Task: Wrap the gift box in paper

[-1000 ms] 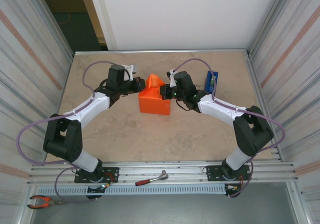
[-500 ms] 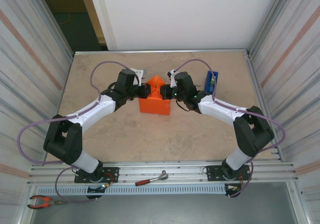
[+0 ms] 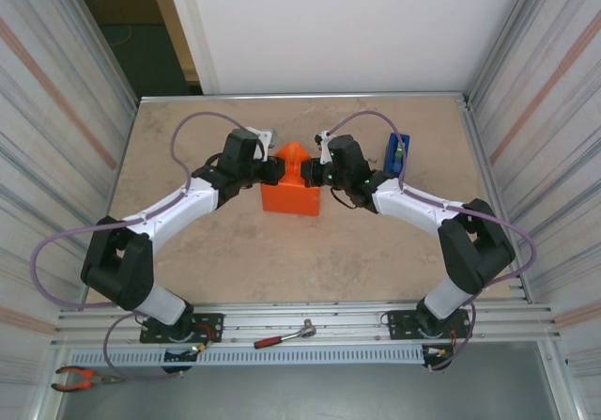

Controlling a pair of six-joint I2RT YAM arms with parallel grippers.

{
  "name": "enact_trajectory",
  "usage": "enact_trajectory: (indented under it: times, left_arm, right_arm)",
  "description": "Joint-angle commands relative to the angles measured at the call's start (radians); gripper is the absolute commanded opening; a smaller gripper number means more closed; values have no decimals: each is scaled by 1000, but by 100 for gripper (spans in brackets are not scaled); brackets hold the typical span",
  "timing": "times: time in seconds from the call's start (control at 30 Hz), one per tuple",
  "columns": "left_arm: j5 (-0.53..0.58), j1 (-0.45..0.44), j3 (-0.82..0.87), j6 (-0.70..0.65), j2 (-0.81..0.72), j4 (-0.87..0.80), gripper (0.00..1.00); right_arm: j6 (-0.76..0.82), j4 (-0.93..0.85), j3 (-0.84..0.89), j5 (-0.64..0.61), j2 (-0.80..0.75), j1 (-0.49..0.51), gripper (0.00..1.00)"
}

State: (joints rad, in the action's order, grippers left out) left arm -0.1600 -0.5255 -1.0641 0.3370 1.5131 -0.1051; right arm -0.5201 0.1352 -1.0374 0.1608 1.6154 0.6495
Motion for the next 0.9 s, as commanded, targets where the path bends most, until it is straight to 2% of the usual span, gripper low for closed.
enact_trajectory:
  times: [0.0, 0.27, 0.5, 0.67, 0.87]
  left_arm:
    - [20, -19, -7, -3, -1, 0, 15]
    - [124, -86, 33, -66, 12, -44, 14]
    - [162, -93, -15, -114, 31, -105, 14]
    - [96, -77, -73, -73, -67, -128, 17]
    - [-53, 39, -5, 82, -168, -50, 15]
  right_arm:
    - [-38, -190, 63, 66, 57, 16, 0]
    - [-46, -181, 81, 71, 38, 16, 0]
    - [-49, -184, 79, 71, 34, 16, 0]
    - [-47, -194, 73, 69, 39, 13, 0]
    - [-43, -201, 71, 64, 44, 10, 0]
